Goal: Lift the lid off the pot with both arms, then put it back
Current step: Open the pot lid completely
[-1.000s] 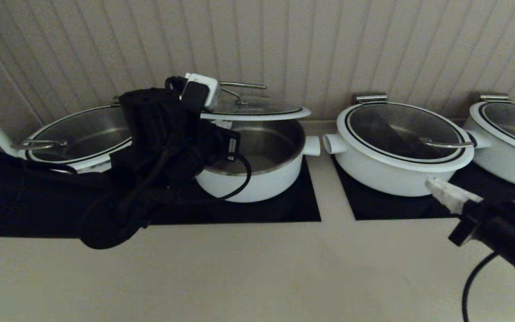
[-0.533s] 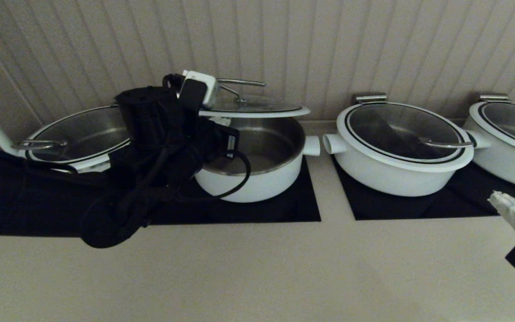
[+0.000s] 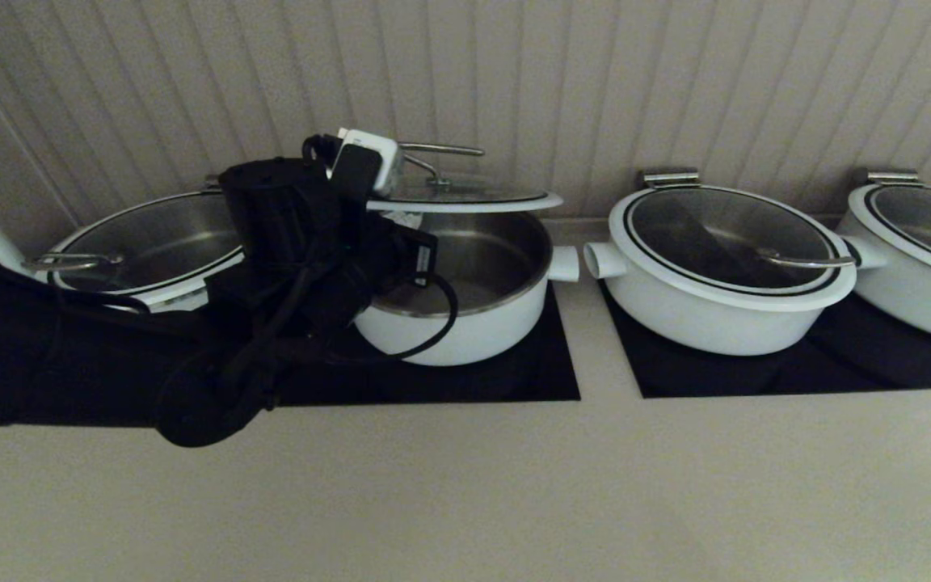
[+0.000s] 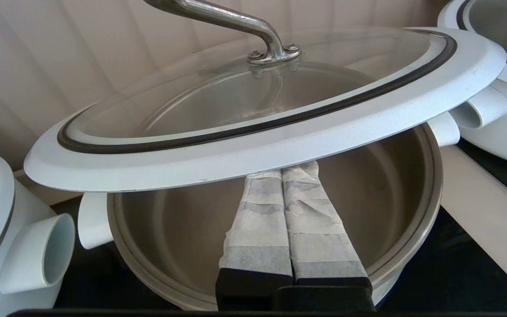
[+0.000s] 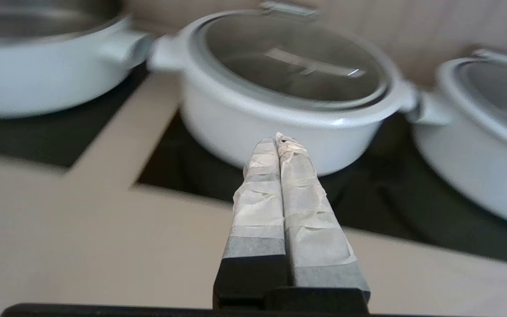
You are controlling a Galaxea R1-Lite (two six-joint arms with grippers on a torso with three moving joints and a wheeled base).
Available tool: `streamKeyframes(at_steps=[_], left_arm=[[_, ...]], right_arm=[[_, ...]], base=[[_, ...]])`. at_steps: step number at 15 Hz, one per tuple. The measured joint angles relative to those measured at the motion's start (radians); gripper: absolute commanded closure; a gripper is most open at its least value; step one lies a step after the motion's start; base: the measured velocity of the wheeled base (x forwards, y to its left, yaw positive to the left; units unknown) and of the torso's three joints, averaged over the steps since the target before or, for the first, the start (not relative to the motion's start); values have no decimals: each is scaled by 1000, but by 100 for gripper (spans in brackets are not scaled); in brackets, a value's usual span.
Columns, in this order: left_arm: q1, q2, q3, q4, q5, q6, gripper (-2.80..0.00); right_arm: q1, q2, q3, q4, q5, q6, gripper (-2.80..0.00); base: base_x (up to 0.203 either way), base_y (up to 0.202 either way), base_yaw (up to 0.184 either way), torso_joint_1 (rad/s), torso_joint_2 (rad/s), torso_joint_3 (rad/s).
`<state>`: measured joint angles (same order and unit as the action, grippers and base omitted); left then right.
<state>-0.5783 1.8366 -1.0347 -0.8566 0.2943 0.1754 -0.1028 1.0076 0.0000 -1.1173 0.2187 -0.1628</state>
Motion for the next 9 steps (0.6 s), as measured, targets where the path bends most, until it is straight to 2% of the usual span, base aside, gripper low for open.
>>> streamKeyframes(at_steps=[3,5,6,9], left_arm=[[0,1,-4,0,0,1,0],[0,2,-6,1,0,1,0],[0,2,-6,1,0,1,0],[0,2,-7,1,0,0,0]], right_arm=[[1,-269,-3,319,54,-5,0],[2,-472,-7,567,53,-15,0],[2,-560,-8,684,25,-24,0],[3,-689,-5,984,-179,-44,0]], base=[[0,0,0,0,0,0],[0,0,0,0,0,0],[0,0,0,0,0,0],[0,0,0,0,0,0]])
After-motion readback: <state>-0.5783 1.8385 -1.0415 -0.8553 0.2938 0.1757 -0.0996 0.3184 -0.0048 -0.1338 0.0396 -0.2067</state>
